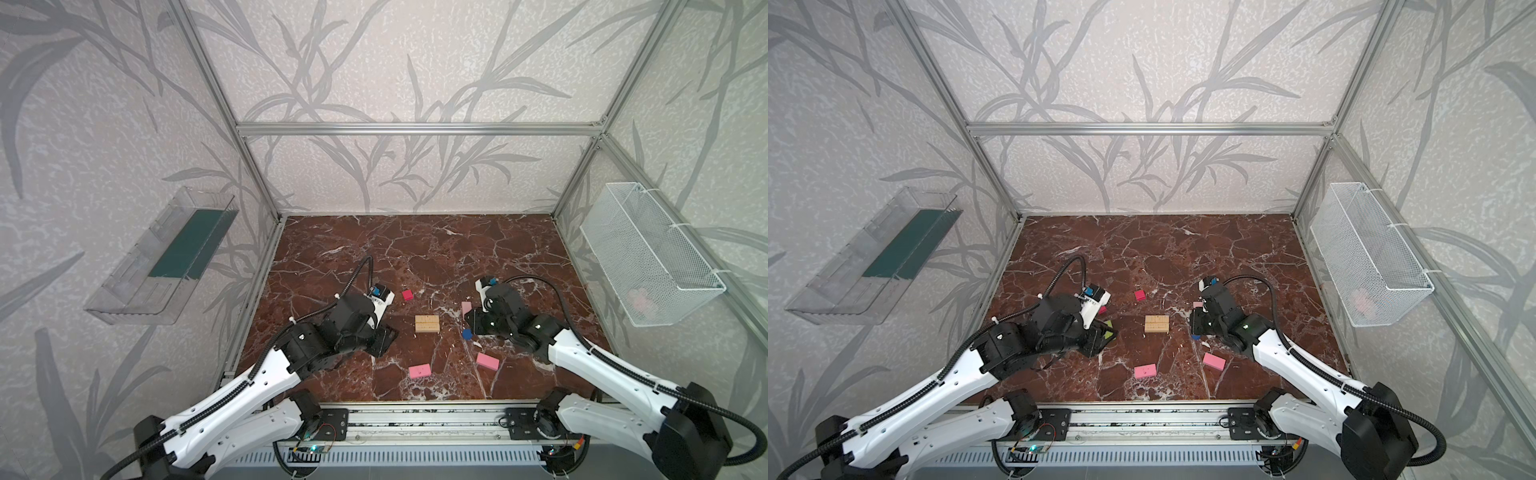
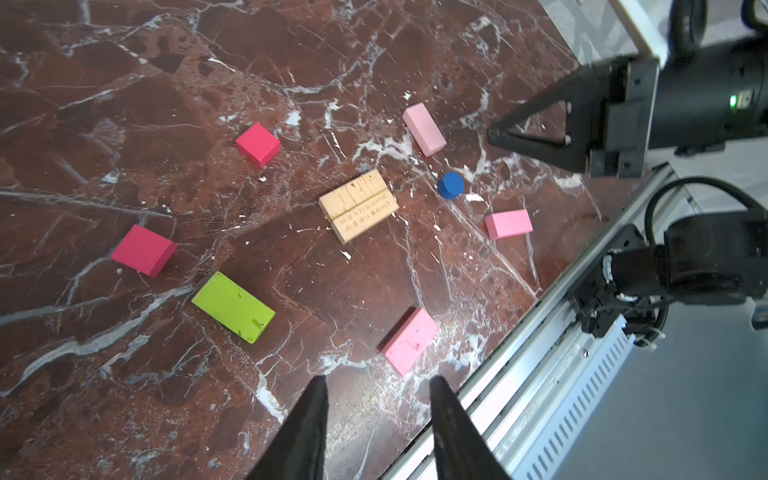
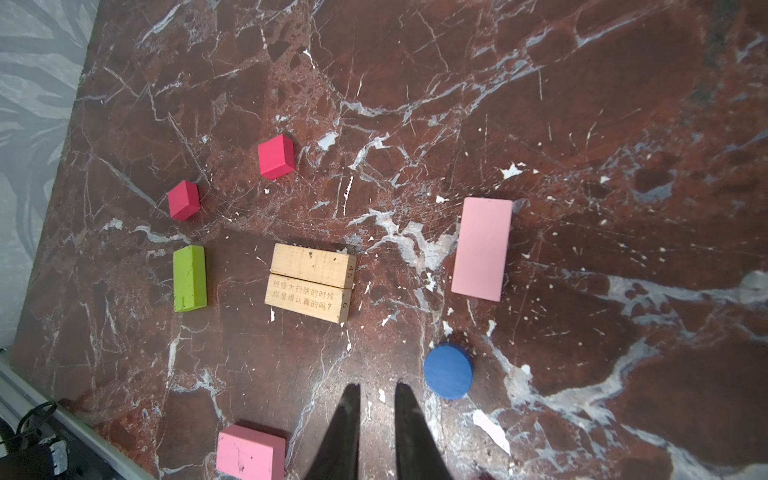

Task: Build the wood block tower
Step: 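Move the left gripper over the pink rectangular block nearest the robot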

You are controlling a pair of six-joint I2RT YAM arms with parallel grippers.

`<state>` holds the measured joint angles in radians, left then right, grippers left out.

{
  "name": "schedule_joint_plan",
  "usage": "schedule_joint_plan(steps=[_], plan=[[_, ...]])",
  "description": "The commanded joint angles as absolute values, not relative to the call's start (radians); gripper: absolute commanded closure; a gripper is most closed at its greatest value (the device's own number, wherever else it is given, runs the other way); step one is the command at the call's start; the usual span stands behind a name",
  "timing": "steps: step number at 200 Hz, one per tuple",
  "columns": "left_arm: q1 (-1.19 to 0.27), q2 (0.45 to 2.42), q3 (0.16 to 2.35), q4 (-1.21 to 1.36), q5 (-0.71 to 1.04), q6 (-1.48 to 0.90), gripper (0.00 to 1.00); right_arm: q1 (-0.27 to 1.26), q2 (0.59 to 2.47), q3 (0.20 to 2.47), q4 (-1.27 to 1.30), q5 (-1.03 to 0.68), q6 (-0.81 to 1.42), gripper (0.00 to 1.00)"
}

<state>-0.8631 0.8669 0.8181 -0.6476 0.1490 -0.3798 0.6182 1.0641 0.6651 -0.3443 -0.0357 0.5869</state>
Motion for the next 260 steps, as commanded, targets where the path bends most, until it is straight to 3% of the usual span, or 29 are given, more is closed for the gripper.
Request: schedule_joint_plan(steps=[1, 106, 260], plan=[[-0.922, 0.868, 0.805, -0.678, 0.126, -0.334, 0.56, 0.607, 1.015, 0.704, -0.400, -0.037, 0.561, 0.78], [-1.210, 1.213, 0.886, -0.702, 0.031, -0.200, 0.47, 0.560, 0.874, 0.658, -0.467, -0.023, 0.551, 0.70], [-1.217, 1.573, 0.984, -0.636, -0.036, -0.080, 0.32, 0.546, 0.637, 0.636, -0.554, 0.072, 0.542, 0.64]])
